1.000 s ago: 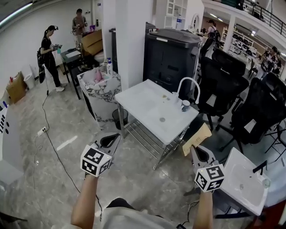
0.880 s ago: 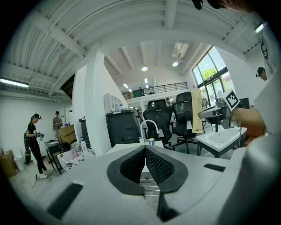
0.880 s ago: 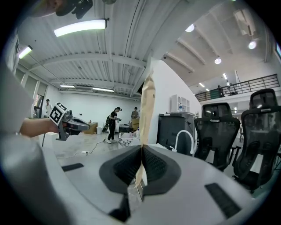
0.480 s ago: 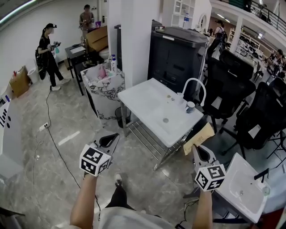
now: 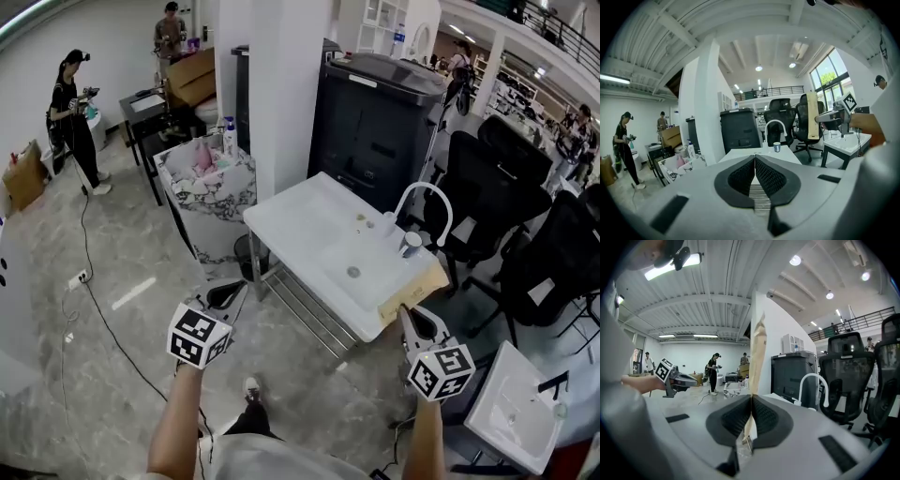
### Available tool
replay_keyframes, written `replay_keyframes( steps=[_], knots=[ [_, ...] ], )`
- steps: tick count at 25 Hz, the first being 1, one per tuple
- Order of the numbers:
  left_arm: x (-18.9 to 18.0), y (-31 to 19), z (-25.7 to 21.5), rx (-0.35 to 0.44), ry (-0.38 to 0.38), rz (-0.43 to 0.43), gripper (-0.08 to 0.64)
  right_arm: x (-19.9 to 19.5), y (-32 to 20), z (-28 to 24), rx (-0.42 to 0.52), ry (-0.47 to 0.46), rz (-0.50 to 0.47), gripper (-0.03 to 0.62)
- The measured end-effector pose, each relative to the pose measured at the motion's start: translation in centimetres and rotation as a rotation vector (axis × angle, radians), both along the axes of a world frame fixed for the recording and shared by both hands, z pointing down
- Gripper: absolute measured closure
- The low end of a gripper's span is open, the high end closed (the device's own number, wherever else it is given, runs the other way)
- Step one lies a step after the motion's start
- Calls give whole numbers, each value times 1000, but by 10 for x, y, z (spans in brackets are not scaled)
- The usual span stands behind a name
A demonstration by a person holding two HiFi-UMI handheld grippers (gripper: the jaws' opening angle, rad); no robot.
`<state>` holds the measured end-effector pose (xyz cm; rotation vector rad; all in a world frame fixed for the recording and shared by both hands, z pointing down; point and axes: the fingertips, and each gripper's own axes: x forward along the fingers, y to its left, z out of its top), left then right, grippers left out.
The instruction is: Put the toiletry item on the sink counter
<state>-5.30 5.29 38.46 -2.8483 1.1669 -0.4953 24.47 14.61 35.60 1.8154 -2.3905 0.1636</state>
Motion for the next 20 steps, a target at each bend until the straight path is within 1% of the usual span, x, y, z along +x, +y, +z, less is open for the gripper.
replay_keyframes(
  steps=[5, 10, 16, 20],
  knots=[
    [-20, -86, -7, 11, -16, 35, 549, -27, -79, -2, -27, 11, 18, 589],
    [-44, -160, -8, 13, -25, 61, 549, -63, -147, 2, -63, 39, 8, 589],
    [-63, -223, 9, -22, -17, 85, 549, -88, -211, 10, -81, 48, 21, 589],
    [-67, -254, 27, -59, -14, 102, 549, -98, -243, 21, -106, 57, 20, 589]
  ],
)
